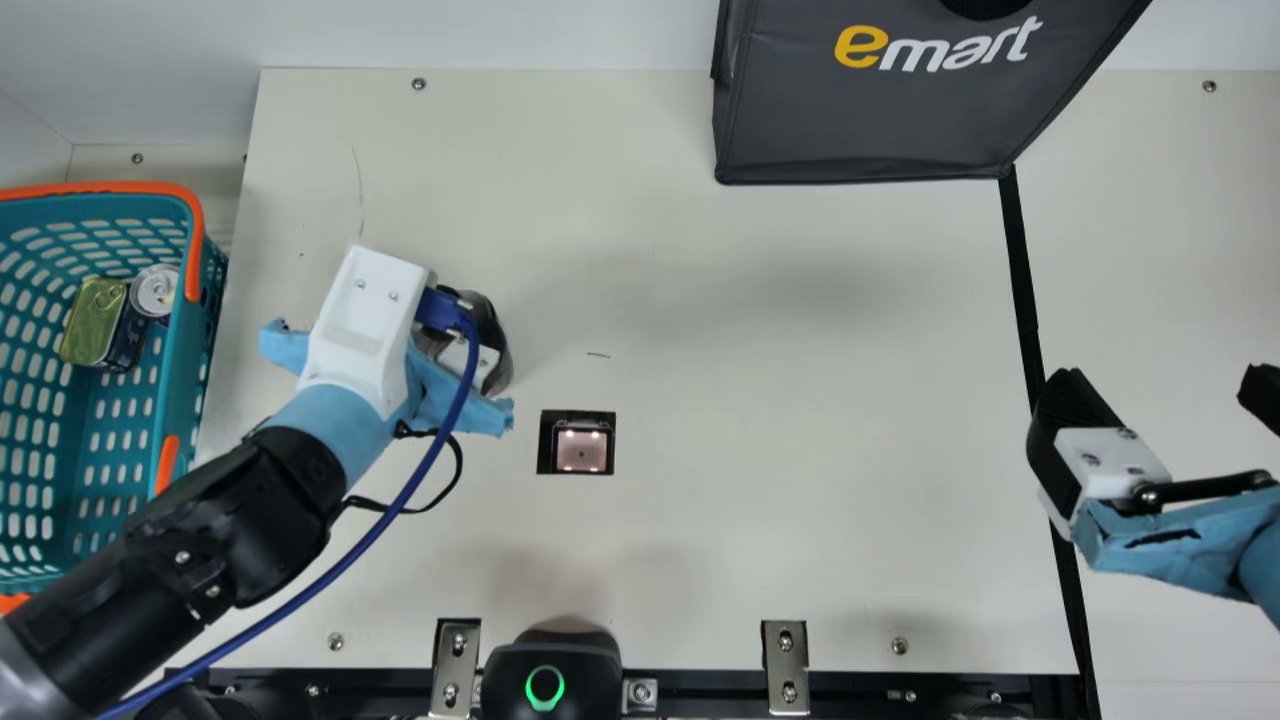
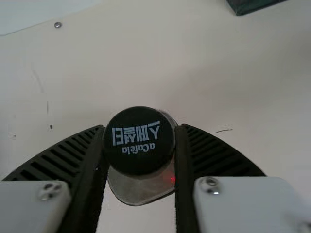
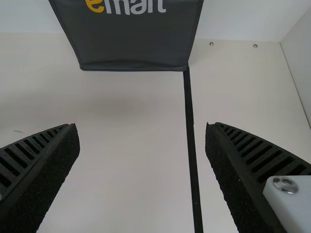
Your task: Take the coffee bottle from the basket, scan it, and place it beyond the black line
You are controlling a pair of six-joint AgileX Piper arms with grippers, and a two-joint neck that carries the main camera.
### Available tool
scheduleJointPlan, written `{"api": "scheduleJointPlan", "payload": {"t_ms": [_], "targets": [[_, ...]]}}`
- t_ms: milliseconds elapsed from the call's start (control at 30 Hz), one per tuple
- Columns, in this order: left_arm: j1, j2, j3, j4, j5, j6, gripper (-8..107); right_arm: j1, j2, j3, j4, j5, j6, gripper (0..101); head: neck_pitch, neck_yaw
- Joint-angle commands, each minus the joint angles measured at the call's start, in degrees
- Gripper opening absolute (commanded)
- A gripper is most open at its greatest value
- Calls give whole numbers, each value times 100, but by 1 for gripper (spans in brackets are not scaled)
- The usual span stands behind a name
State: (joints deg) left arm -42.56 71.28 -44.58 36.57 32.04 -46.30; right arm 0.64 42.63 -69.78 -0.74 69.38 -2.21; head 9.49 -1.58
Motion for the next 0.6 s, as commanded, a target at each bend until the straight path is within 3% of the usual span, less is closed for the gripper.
{"api": "scheduleJointPlan", "payload": {"t_ms": [0, 100, 567], "targets": [[11, 11, 18, -27, -4, 14, 30, 0, 0, 0, 0, 0, 0, 91, -157, 0], [21, 3, 37, -65, -36, 29, 10, 0, 0, 0, 0, 0, 0, 91, -157, 0], [68, -171, 7, -639, -238, 796, 10, 0, 0, 0, 0, 0, 0, 91, -157, 0]]}}
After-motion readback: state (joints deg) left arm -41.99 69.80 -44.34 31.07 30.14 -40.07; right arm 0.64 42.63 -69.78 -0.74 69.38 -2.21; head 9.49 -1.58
